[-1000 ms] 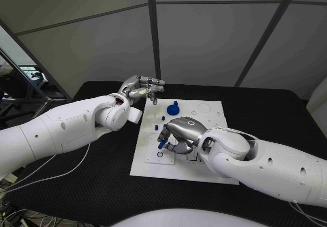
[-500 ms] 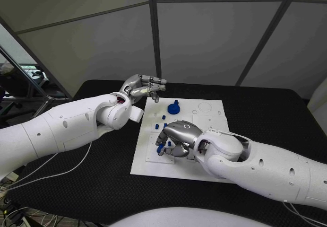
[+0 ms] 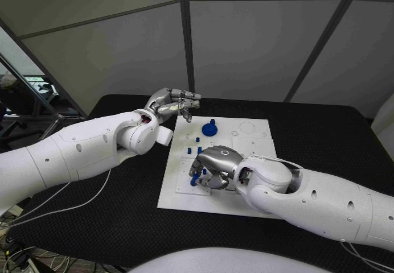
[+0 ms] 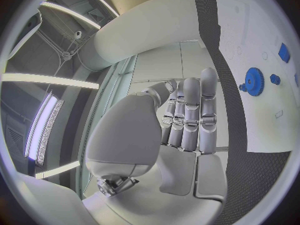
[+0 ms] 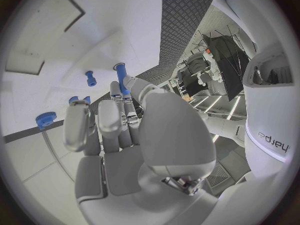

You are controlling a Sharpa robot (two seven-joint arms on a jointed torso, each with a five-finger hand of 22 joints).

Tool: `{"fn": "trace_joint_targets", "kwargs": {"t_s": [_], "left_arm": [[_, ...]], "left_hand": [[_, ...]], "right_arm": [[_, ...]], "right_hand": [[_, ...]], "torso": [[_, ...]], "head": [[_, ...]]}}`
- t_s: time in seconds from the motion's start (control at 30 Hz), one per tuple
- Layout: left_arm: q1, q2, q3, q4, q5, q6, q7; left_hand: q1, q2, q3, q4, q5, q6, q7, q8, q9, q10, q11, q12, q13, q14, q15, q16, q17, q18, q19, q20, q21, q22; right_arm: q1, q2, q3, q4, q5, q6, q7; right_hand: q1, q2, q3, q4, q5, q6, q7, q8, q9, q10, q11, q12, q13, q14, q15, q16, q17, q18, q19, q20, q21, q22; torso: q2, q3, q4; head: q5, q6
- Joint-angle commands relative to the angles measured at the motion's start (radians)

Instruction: Assemble the parts on the task board

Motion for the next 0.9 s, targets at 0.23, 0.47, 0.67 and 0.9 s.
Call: {"fn": "trace_joint_targets", "kwargs": {"t_s": [0.23, 0.47, 0.67, 0.9], "left_arm": [[0.002, 0.001, 0.001, 0.000, 0.003, 0.008, 0.007], [0.002, 0.002, 0.001, 0.000, 0.003, 0.008, 0.007], [0.002, 0.002, 0.001, 0.001, 0.003, 0.009, 0.007], [0.002, 0.002, 0.000, 0.000, 0.003, 0.008, 0.007]], "left_hand": [[-0.002, 0.010, -0.001, -0.006, -0.004, -0.002, -0.001, 0.003, -0.001, -0.009, -0.002, 0.003, 0.001, -0.008, -0.002, -0.005, -0.001, -0.019, -0.007, -0.003, -0.006, -0.001], [-0.002, 0.010, -0.001, -0.006, -0.004, -0.002, -0.001, 0.003, -0.001, -0.009, -0.002, 0.003, 0.001, -0.008, -0.002, -0.005, -0.001, -0.019, -0.007, -0.003, -0.006, -0.001], [-0.002, 0.010, -0.001, -0.006, -0.004, -0.002, -0.001, 0.003, -0.001, -0.009, -0.002, 0.003, 0.001, -0.008, -0.002, -0.005, -0.001, -0.019, -0.007, -0.003, -0.006, -0.001], [-0.002, 0.010, -0.001, -0.006, -0.004, -0.002, -0.001, 0.003, -0.001, -0.009, -0.002, 0.003, 0.001, -0.008, -0.002, -0.005, -0.001, -0.019, -0.007, -0.003, -0.006, -0.001]], "right_arm": [[0.001, -0.005, -0.001, 0.001, -0.032, 0.033, -0.014], [0.000, 0.000, -0.001, -0.001, -0.036, 0.045, -0.017], [0.000, 0.012, -0.009, -0.011, -0.040, 0.044, -0.020], [0.000, 0.017, -0.038, -0.014, -0.041, 0.030, -0.016]], "right_hand": [[0.007, 0.002, 0.004, -0.003, 0.005, 0.003, 0.002, 0.003, 0.002, 0.003, 0.004, -0.003, 0.000, 0.013, -0.003, 0.005, -0.001, -0.012, 0.002, 0.001, 0.000, 0.022], [0.007, 0.002, 0.004, -0.003, 0.005, 0.003, 0.002, 0.003, 0.002, 0.003, 0.004, -0.003, 0.000, 0.013, -0.003, 0.005, -0.001, -0.012, 0.002, 0.001, 0.000, 0.022], [-0.001, -0.002, 0.000, -0.001, 0.005, 0.001, 0.004, 0.000, 0.001, 0.002, 0.005, -0.009, 0.000, 0.012, -0.002, 0.003, -0.005, -0.011, -0.001, 0.003, -0.002, 0.019], [-0.026, -0.021, -0.007, 0.008, 0.007, -0.046, 0.021, -0.029, -0.010, -0.042, 0.023, -0.045, -0.005, 0.008, 0.012, 0.001, -0.013, -0.008, -0.015, 0.012, -0.015, 0.006]], "torso": [[-0.001, 0.0005, -0.0009], [0.000, 0.0004, 0.0000], [0.000, -0.0005, 0.0005], [-0.001, 0.0001, 0.0001]], "head": [[0.002, -0.002], [0.001, -0.003], [0.000, -0.003], [0.000, -0.006]]}}
